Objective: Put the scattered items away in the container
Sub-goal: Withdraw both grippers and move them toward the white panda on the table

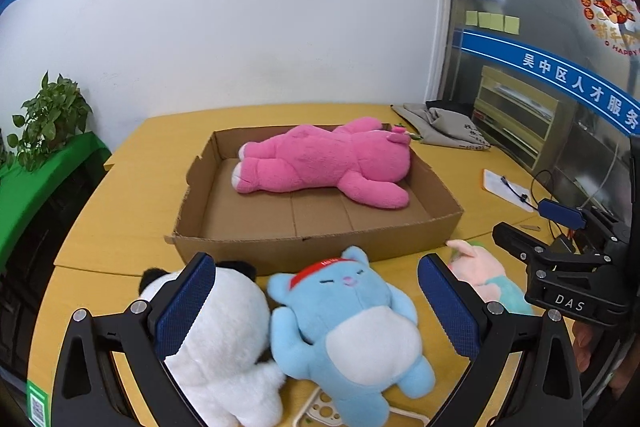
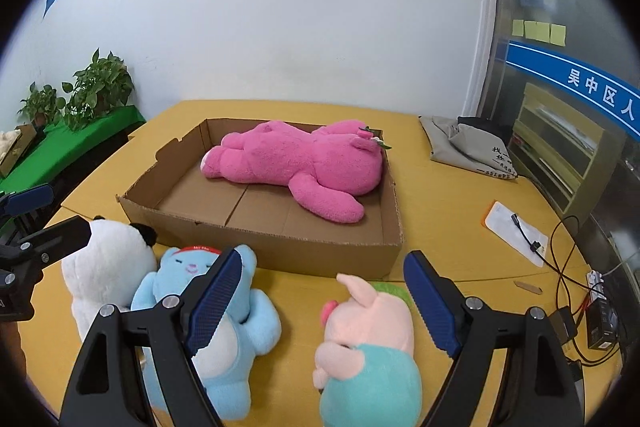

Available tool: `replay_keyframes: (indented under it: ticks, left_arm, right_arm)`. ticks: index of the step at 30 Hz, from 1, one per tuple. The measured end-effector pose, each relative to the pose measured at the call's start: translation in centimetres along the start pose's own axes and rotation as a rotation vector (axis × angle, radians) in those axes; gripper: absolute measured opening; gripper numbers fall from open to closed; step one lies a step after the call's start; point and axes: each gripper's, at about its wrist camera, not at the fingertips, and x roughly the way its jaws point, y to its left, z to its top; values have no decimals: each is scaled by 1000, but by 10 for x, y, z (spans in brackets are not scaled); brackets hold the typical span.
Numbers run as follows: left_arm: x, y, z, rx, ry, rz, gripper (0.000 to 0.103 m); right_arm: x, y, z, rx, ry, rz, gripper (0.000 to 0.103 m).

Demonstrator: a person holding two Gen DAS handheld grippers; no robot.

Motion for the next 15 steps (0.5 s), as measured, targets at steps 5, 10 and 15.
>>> replay_keyframes:
  ticks: [5, 10, 15]
  left_arm:
    - [2, -3, -12, 4, 9, -16, 103]
    - [7, 3, -24, -3, 35, -16, 103]
    - [7, 17, -29, -34, 51, -35, 103]
  right_arm:
    - [3, -1, -15, 14, 19, -5, 84]
    - [6, 6, -25, 18, 25, -4, 84]
    - [8, 14, -24, 13, 17, 1, 84]
